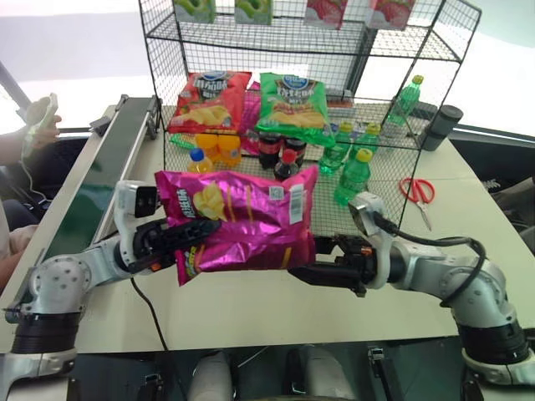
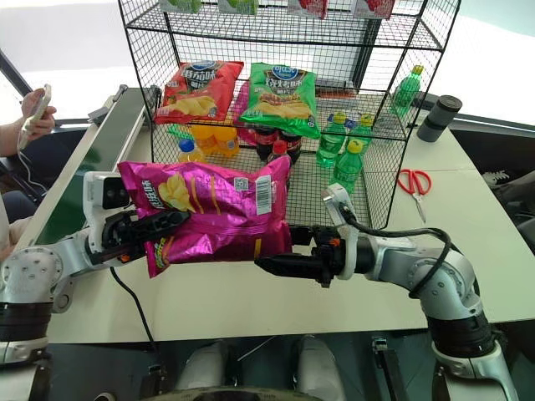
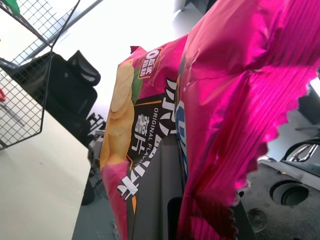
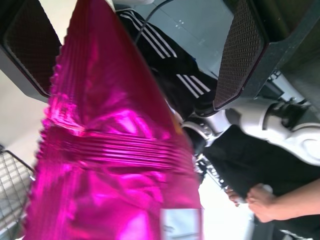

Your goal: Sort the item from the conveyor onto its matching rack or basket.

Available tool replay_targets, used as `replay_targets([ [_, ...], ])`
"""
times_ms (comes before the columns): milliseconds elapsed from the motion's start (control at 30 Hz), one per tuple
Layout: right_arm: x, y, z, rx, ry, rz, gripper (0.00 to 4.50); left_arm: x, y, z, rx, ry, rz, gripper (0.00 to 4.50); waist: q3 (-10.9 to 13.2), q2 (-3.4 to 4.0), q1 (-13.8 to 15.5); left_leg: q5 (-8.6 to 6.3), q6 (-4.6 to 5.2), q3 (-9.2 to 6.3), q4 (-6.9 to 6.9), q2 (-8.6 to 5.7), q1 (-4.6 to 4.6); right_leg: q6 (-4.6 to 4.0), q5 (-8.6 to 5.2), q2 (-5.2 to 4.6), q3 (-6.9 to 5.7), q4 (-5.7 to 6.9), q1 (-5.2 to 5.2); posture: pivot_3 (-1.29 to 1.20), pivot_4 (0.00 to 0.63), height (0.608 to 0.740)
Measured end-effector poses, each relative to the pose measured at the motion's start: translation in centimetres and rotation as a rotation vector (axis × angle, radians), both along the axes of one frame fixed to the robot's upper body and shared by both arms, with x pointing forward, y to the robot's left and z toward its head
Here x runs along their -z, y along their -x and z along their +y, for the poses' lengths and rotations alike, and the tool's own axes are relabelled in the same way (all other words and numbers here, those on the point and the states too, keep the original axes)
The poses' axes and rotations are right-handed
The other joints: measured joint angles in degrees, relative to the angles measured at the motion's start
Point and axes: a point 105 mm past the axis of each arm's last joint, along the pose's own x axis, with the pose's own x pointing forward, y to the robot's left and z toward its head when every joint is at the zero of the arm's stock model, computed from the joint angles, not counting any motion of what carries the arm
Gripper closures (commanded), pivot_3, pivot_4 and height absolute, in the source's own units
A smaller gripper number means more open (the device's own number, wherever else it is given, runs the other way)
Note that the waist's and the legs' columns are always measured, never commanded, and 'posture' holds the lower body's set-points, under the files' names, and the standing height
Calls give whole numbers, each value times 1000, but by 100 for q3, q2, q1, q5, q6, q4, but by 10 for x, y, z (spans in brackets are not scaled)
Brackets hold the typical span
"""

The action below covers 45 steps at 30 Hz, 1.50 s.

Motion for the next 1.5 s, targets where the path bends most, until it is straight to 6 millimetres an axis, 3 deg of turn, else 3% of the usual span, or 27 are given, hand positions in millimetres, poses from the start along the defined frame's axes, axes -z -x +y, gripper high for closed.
replay_targets([
  [133, 1, 1, 4, -29, 15, -7, 0, 5, -4, -4, -23, -11, -14, 4435, 0, -1, 0, 0, 0, 0, 0, 0, 0, 0, 0, 0, 0, -1, 0, 0, 150, 726],
  [233, 6, 1, 6, -43, 29, 6, 770, 7, -5, -9, -36, -14, -27, 4500, 0, 0, 1, 0, 0, 0, 0, 0, -1, 0, 0, 0, 0, -1, 0, 0, 150, 726],
  [433, 11, -2, 6, -42, 52, 2, 3827, 10, -8, -11, -64, -24, -52, 4500, 0, -1, -4, 0, 1, 0, 0, 0, 0, 0, 0, 0, -1, 0, 0, 0, 150, 726],
  [467, 10, -3, 7, -41, 50, -6, 4282, 10, -8, -12, -65, -27, -52, 4234, 0, 0, -5, 0, 1, -1, 0, 1, 0, 0, 0, 0, -1, 0, 0, 0, 150, 726],
  [567, 11, -7, 5, -21, 65, -33, 4325, 12, -11, -11, -88, -49, -50, 3145, 0, -1, 0, -1, 2, -1, 0, 0, -1, 0, 0, -1, -1, -1, 0, 0, 150, 726],
  [667, 15, -10, 0, 17, 79, -68, 4325, 17, -14, -8, -124, -79, -56, 1595, 0, 0, 7, -2, 3, 0, 0, 0, -2, 1, 0, -1, -1, -3, 0, 0, 150, 726],
  [767, 22, -14, -18, 109, 130, -131, 4325, 18, -15, 2, -170, -109, -65, 49, 1, 0, 10, -2, 4, 1, -1, 0, -5, 1, 0, -2, -1, -6, -3, 0, 150, 726],
  [933, 20, -12, -50, 273, 225, -280, 4325, 28, -21, 17, -282, -191, -131, 0, 5, 7, 10, -3, 4, 1, -3, -1, -4, 1, -1, -3, -2, -7, -3, 0, 150, 726],
  [1133, -14, -17, -97, 582, 276, -493, 4325, 36, -33, 24, -435, -282, -312, 0, 5, 11, 25, -3, 4, 1, -3, -2, -2, 1, -1, -6, -1, -8, 0, 0, 150, 726],
  [1267, -53, -28, -118, 782, 354, -786, 4325, 39, -42, 4, -494, -271, -433, 0, 6, 10, 18, -3, 4, 1, -3, -3, -4, 1, -1, -6, -2, -9, -1, 0, 150, 726],
  [1367, -74, -41, -125, 868, 469, -1038, 4325, 21, -54, -10, -558, -209, -536, 0, 4, 7, 7, -2, 4, 2, -2, -4, -2, 2, 0, -3, -1, -8, 1, 0, 150, 726],
  [1500, -83, -58, -144, 976, 644, -1247, 4325, 17, -60, -21, -596, -202, -592, 0, 5, 11, -5, 12, -21, 7, -3, -5, 0, 7, -2, -3, 0, -9, 2, 0, 150, 726],
])
